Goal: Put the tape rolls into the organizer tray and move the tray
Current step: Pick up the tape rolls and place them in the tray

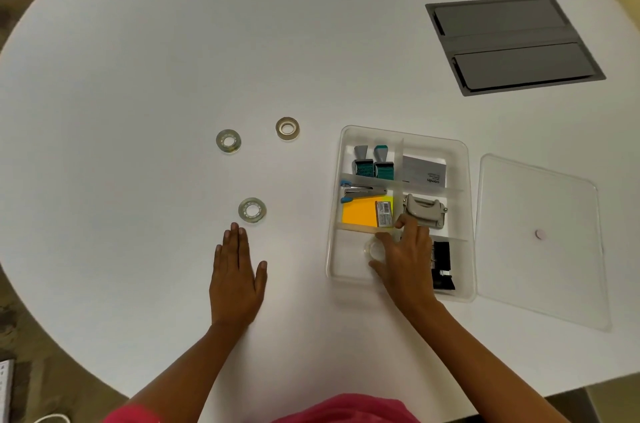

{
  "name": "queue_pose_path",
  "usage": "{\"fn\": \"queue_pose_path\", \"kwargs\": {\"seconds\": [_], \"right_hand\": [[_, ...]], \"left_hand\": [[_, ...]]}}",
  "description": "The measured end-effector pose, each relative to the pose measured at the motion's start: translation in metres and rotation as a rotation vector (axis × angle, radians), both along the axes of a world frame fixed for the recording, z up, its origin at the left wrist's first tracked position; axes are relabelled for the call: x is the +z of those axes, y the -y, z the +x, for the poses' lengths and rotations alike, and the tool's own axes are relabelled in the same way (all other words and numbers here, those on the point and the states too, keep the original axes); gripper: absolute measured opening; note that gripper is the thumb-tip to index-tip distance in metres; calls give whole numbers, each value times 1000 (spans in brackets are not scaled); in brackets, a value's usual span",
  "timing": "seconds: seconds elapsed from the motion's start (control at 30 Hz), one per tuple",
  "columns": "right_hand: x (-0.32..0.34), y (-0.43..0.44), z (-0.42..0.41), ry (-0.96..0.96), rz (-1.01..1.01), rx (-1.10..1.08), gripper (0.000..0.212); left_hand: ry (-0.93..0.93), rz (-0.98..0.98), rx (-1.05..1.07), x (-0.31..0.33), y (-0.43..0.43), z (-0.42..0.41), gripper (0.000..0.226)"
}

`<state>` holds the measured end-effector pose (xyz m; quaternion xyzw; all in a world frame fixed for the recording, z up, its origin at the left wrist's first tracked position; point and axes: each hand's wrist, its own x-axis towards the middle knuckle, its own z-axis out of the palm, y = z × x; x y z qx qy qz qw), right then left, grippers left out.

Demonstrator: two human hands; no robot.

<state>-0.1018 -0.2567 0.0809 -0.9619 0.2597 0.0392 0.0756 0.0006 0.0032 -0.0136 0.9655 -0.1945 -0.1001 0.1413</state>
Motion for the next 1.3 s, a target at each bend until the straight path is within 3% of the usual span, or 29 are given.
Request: {"fn": "queue_pose_path", "kwargs": {"seconds": [0.2,0.3,0.43,0.6,0.7,0.87,0.93,1.07,1.17,1.3], "right_hand": [[1,-5,1,1,20,-32,53],[11,-20,16,148,52,-37,45],[25,-57,58,312,211,178,37],[10,-98,120,51,366,487,59],[-7,-112,145,-68,277,582,70],[-24,-118,154,-107,102,688,56],[-24,-117,154,-82,102,696,49],[-12,-113,146,-23,160,653,59],[10,-106,129,29,237,525,65],[40,-87,91,75,183,277,65]], "left_hand": [[3,-2,-2,-1,0,0,71],[13,-3,-1,-2,0,0,71],[20,-2,1,-2,0,0,71],[18,10,10,-2,1,0,71],[9,15,13,-4,1,1,71],[-3,17,24,-6,0,1,71],[2,16,24,-5,0,2,71],[3,8,26,-5,-1,2,71],[13,-1,22,-5,-1,1,71],[10,-5,15,-4,-2,0,71]]}}
